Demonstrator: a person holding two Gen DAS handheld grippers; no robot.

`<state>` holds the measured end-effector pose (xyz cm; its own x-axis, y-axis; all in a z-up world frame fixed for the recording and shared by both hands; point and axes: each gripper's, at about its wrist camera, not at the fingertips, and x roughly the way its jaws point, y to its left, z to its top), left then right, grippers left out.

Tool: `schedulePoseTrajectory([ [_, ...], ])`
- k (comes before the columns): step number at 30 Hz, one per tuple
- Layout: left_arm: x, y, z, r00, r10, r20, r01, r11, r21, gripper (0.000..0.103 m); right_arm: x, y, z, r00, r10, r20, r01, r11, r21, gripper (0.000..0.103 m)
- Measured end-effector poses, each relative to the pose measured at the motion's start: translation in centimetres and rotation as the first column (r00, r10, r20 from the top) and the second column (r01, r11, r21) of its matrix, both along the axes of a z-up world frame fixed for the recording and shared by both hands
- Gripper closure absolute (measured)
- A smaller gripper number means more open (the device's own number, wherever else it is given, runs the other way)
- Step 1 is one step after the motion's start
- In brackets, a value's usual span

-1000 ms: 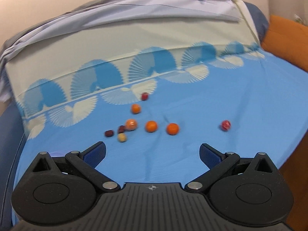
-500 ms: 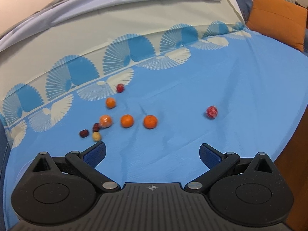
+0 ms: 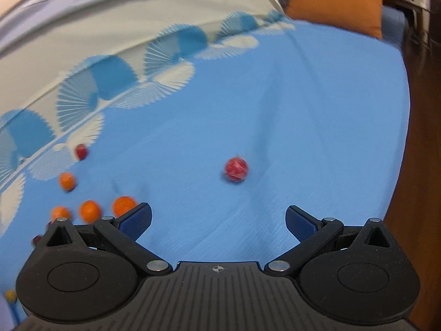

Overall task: Organize fruits
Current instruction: 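Grasp the yellow round fruit with the left tool while the right tool grasps the red netted fruit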

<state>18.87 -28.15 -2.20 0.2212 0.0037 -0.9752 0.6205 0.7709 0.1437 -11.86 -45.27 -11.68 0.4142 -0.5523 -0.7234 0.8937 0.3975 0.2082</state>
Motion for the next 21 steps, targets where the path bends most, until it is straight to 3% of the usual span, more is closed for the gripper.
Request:
schedulePoseTrajectory([
  [2,2.7,-0.1,-3.6,0.999,0.025,-0.022,-0.024,0.998,0.061,0.004,0.6,-1.4,-1.4,1.0,-0.027,-0.007,0.027,1.0,0.014,0.0],
  [7,4.3,-1.4,-10.5,0.988,-0.141,-0.062,0.152,0.96,0.233,0.004,1.9,-4.2,-3.6,0.993,-0.111,-0.03,0.113,0.993,0.042,0.0],
  [11,5.1,-1.0,-14.0,0.978,-0.177,-0.11,0.201,0.94,0.276,0.004,3.2,-5.8,-4.7,0.99,-0.134,-0.05,0.133,0.991,-0.02,0.0],
  [15,5.3,-0.9,-15.6,0.975,-0.185,-0.124,0.215,0.926,0.309,0.004,4.8,-7.4,-6.1,0.991,-0.116,-0.059,0.114,0.992,-0.049,0.001],
  [17,5.6,-0.6,-16.0,0.973,-0.199,-0.117,0.228,0.915,0.334,0.004,6.0,-7.5,-6.6,0.993,-0.071,-0.099,0.059,0.991,-0.119,0.001],
  [18,5.8,-0.5,-16.2,0.972,-0.194,-0.132,0.228,0.914,0.336,0.006,6.6,-7.5,-6.9,0.992,-0.042,-0.12,0.025,0.99,-0.139,0.001],
  [20,6.2,-0.2,-16.3,0.97,-0.186,-0.154,0.228,0.916,0.33,0.02,7.3,-7.7,-7.5,0.989,-0.016,-0.147,-0.004,0.991,-0.133,0.002],
  [21,6.3,-0.2,-16.1,0.971,-0.194,-0.14,0.231,0.913,0.336,0.024,7.3,-7.7,-7.6,0.989,-0.022,-0.149,0.002,0.991,-0.132,0.011],
])
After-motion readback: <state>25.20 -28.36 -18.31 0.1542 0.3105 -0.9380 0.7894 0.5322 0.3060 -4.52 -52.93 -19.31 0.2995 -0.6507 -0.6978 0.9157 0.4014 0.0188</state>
